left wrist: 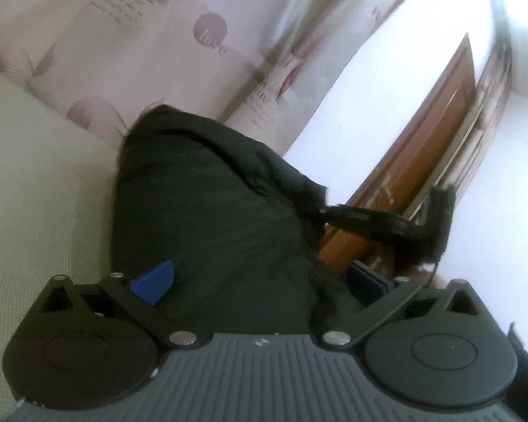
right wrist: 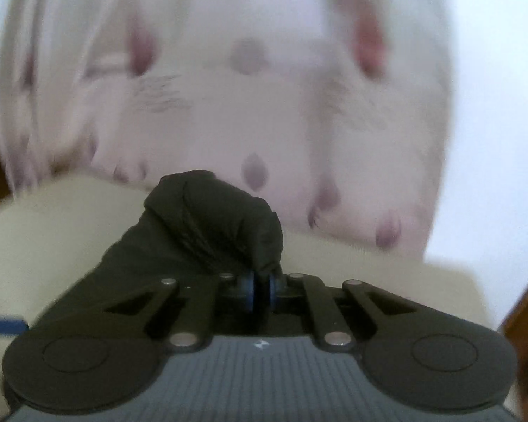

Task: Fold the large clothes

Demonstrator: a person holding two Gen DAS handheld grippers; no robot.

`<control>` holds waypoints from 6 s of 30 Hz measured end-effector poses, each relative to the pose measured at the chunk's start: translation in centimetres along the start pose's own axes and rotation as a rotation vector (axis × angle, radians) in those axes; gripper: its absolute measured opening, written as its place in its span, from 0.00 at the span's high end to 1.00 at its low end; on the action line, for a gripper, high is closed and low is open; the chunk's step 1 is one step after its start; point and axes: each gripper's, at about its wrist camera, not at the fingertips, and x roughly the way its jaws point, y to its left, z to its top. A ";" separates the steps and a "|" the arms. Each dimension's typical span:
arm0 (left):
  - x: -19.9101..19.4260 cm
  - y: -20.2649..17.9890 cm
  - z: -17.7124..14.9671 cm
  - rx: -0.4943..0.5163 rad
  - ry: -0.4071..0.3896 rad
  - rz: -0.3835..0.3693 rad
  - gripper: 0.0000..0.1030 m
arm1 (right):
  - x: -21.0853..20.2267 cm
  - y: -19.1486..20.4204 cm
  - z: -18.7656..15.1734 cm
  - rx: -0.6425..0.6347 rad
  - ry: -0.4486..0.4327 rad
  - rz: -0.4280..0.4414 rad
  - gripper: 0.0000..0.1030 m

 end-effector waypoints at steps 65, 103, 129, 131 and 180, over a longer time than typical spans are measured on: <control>-10.2 2.5 0.2 0.180 0.038 0.197 0.00 | 4.7 1.7 -9.5 0.462 0.225 0.191 0.41; -9.8 3.8 -0.1 0.311 0.112 0.191 0.00 | 9.0 21.2 -3.7 -0.631 0.040 0.202 0.72; -10.3 4.2 -0.8 0.280 0.104 0.182 0.00 | -4.1 15.0 -11.6 -0.486 -0.032 0.212 0.72; -10.2 3.9 -0.8 0.281 0.105 0.193 0.00 | -3.9 15.1 -13.8 -0.465 -0.007 0.189 0.73; -9.6 -0.1 1.4 0.455 0.179 0.589 0.00 | -2.8 15.0 -18.4 -0.114 -0.008 0.043 0.72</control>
